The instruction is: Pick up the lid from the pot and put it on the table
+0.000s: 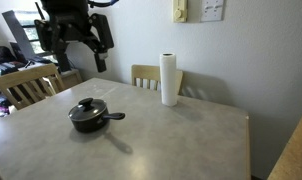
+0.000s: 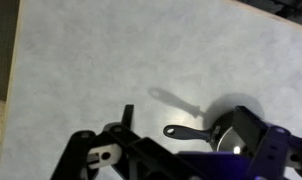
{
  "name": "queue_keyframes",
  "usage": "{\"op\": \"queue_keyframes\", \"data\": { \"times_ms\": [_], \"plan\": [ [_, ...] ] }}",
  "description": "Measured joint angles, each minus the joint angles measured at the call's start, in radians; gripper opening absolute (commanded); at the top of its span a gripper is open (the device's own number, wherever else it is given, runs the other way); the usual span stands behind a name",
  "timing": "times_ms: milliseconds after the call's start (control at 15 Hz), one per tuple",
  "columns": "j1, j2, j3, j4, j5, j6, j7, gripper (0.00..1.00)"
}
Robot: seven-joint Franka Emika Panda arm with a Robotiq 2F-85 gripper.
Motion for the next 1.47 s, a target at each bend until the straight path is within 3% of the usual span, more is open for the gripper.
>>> {"op": "queue_keyframes", "data": {
  "times_ms": [333, 600, 933, 1400, 1467],
  "plan": [
    [0.000, 0.147, 0.041, 0.120, -0.035, 0.015, -0.099, 1.00],
    [0.007, 0.232, 0.120, 0.198, -0.040, 0.014, -0.019, 1.00],
    [0.005, 0.252, 0.136, 0.217, -0.035, 0.015, 0.020, 1.00],
    [0.055, 0.270, 0.245, 0.219, 0.040, 0.069, 0.545, 1.00],
    [0.063, 0.274, 0.255, 0.220, 0.039, 0.069, 0.569, 1.00]
  ]
}}
